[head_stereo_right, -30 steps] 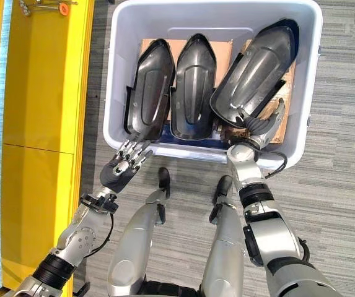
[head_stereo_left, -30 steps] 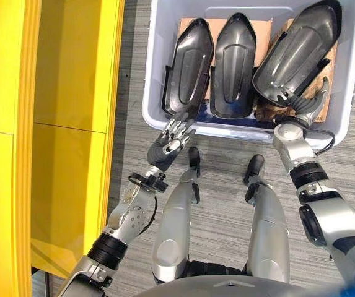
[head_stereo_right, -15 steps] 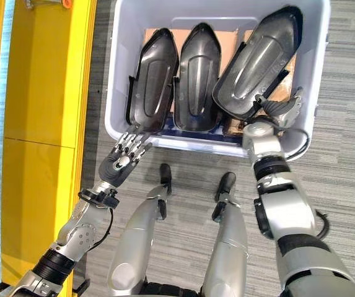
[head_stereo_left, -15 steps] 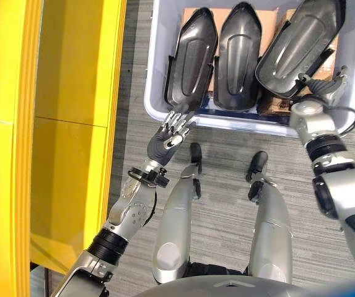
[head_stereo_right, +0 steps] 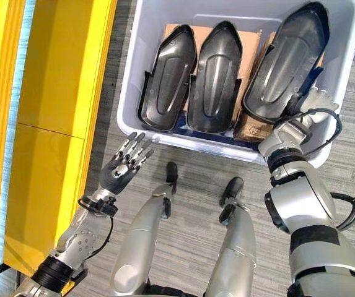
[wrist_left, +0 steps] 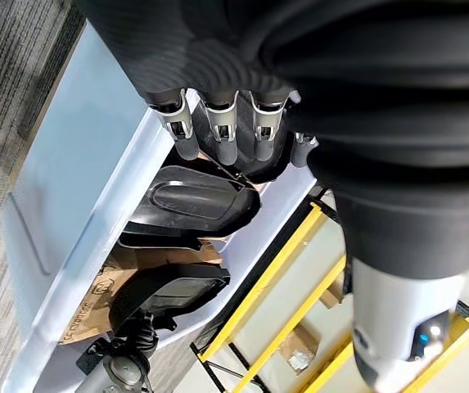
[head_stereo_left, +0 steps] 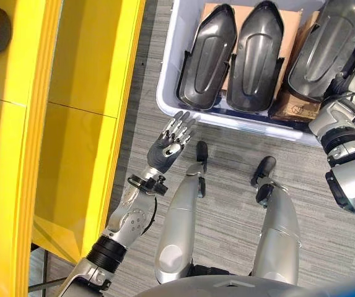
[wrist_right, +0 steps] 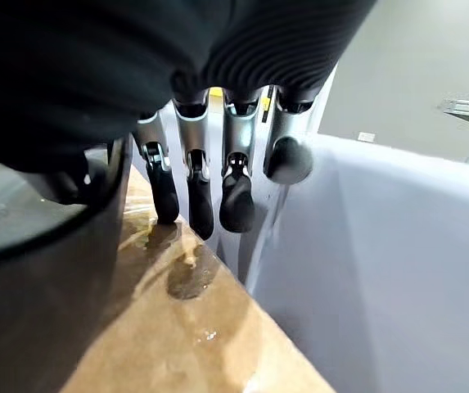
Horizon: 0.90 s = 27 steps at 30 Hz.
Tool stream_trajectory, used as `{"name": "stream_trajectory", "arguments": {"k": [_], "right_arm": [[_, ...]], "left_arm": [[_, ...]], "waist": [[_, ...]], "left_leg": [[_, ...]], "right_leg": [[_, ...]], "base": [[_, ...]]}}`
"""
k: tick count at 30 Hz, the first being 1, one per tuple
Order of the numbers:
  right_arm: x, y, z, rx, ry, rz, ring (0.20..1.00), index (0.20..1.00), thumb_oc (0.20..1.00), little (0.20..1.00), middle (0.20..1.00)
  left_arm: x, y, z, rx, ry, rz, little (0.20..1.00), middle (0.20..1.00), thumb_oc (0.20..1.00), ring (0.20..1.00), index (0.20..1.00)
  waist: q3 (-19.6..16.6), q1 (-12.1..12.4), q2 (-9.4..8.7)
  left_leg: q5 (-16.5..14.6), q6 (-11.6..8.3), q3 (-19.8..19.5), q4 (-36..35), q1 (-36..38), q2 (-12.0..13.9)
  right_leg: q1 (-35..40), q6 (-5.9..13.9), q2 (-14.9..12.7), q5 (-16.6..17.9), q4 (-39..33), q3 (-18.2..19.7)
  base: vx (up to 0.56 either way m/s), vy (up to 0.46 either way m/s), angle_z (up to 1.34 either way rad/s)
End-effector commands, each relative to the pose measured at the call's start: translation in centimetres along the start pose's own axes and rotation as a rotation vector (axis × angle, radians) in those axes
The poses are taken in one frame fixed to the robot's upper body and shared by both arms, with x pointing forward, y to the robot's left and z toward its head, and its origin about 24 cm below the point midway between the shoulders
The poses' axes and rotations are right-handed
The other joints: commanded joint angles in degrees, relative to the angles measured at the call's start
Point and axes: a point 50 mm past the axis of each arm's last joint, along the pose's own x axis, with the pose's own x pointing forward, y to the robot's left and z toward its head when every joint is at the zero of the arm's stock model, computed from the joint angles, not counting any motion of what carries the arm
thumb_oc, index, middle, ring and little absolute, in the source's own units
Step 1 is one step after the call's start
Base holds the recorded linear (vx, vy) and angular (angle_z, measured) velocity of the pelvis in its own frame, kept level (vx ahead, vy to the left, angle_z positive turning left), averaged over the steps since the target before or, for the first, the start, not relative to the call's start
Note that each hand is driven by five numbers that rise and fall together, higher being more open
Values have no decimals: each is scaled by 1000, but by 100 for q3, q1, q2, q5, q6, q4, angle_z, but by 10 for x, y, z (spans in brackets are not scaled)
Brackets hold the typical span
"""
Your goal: Move parts from the plastic box to the shelf.
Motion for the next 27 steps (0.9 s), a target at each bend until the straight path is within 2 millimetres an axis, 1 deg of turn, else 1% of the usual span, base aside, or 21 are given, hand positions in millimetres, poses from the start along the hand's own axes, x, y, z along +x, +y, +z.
{"name": "stream_trajectory", "arguments": {"k": [1, 5, 7, 8, 9, 10, 11, 13, 15, 16, 17, 18, 19, 21, 23, 24, 27], "right_arm": [[-47, 80, -36, -19, 130, 418, 200, 200, 200, 200, 200], [-49, 83, -40, -30, 125, 385, 200, 200, 200, 200, 200], [-51, 86, -43, 23, 152, 362, 200, 200, 200, 200, 200], [-52, 86, -44, 51, 177, 322, 200, 200, 200, 200, 200], [-52, 84, -45, 156, 191, 224, 200, 200, 200, 200, 200], [-50, 80, -39, 229, 169, 174, 200, 200, 200, 200, 200], [-50, 74, -25, 401, 142, 131, 200, 200, 200, 200, 200], [-48, 63, -15, 588, 92, 31, 200, 200, 200, 200, 200], [-48, 59, -13, 634, 64, -5, 200, 200, 200, 200, 200], [-45, 51, -12, 698, 39, -43, 200, 200, 200, 200, 200], [-43, 47, -12, 725, 29, -52, 200, 200, 200, 200, 200], [-39, 39, -13, 770, 10, -71, 200, 200, 200, 200, 200], [-35, 30, -11, 792, -35, -101, 200, 200, 200, 200, 200], [-34, 26, -11, 794, -51, -110, 200, 200, 200, 200, 200], [-32, 22, -10, 794, -60, -122, 200, 200, 200, 200, 200], [-30, 20, -10, 792, -58, -123, 200, 200, 200, 200, 200], [-28, 21, -16, 780, -46, -99, 200, 200, 200, 200, 200]], "left_arm": [[10, -13, 16, 45, -74, -128, 1000, 1000, 1000, 1000, 1000], [8, -10, 12, 43, -69, -142, 1000, 1000, 1000, 1000, 1000], [7, -11, 11, 42, -68, -147, 1000, 1000, 1000, 1000, 1000], [7, -11, 10, 38, -70, -146, 1000, 1000, 1000, 1000, 1000], [6, -11, 10, 28, -75, -141, 1000, 1000, 1000, 1000, 1000], [4, -9, 11, 19, -81, -137, 1000, 1000, 1000, 1000, 1000], [3, -6, 13, 28, -84, -128, 1000, 1000, 1000, 1000, 1000], [-2, -1, 18, 27, -94, -110, 1000, 1000, 1000, 1000, 1000], [-4, 2, 21, 31, -101, -100, 1000, 1000, 1000, 1000, 1000], [-7, 5, 23, 39, -102, -82, 1000, 1000, 1000, 1000, 1000], [-8, 7, 24, 41, -101, -74, 1000, 1000, 1000, 1000, 1000], [-13, 12, 26, 44, -99, -45, 1000, 1000, 1000, 1000, 1000], [-17, 17, 27, 31, -98, -26, 1000, 1000, 1000, 1000, 1000], [-20, 20, 25, 21, -93, -17, 1000, 1000, 1000, 1000, 1000], [-22, 22, 25, 32, -89, -18, 1000, 1000, 1000, 1000, 1000], [-24, 24, 23, 39, -77, -15, 1000, 1000, 1000, 1000, 1000], [-30, 26, 20, 39, -57, -2, 1000, 1000, 1000, 1000, 1000]], "waist": [[440, 201, 309], [440, 208, 346], [440, 195, 358], [440, 184, 364], [440, 149, 365], [440, 117, 363], [440, 52, 322], [440, -60, 219], [440, -117, 169], [440, -187, 117], [440, -214, 99], [440, -282, 45], [440, -331, 12], [440, -372, -20], [440, -387, -42], [413, -394, -59], [230, -393, -83]], "left_leg": [[-45, 115, 75, 315, -333, 37], [-1, 104, 65, 197, -215, 29], [19, 101, 73, 141, -140, 36], [26, 99, 84, 115, -91, 47], [33, 89, 91, 35, 51, 45], [40, 82, 111, -45, 174, 54], [50, 60, 147, -214, 438, 67], [100, 20, 242, -545, 947, 151], [118, 5, 287, -692, 1164, 177], [139, -13, 355, -852, 1461, 219], [147, -25, 367, -903, 1574, 227], [138, -46, 410, -1008, 1904, 254], [170, -72, 451, -1152, 2196, 290], [164, -96, 489, -1295, 2501, 308], [210, -117, 528, -1388, 2652, 348], [220, -137, 551, -1470, 2826, 369], [231, -170, 569, -1586, 3036, 395]], "right_leg": [[-9, 342, -224, 191, 159, 40], [87, 352, -207, 204, 95, 33], [140, 353, -190, 218, 56, 42], [177, 352, -178, 226, 33, 57], [302, 360, -138, 235, -71, 84], [398, 367, -104, 254, -159, 106], [638, 397, -44, 294, -381, 134], [1084, 452, 54, 393, -766, 158], [1272, 472, 90, 424, -921, 168], [1517, 492, 120, 449, -1068, 188], [1618, 503, 128, 458, -1125, 196], [1932, 518, 152, 464, -1268, 220], [2230, 520, 207, 519, -1477, 235], [2537, 542, 227, 504, -1625, 233], [2713, 542, 259, 560, -1765, 224], [2904, 541, 278, 569, -1865, 214], [3160, 533, 310, 573, -2020, 195]], "base": [[-32, -19, 1], [-43, -19, 1], [-43, -17, 1], [-50, -10, 1], [-55, -7, 2], [-77, -19, 2], [-87, -39, -6], [-79, -58, -31], [-48, -50, -27], [-48, -50, -20], [-28, -51, -34], [-2, -69, -28], [11, -76, -31], [24, -66, -19], [7, -60, -7], [38, -58, -7], [60, -33, -15]]}}
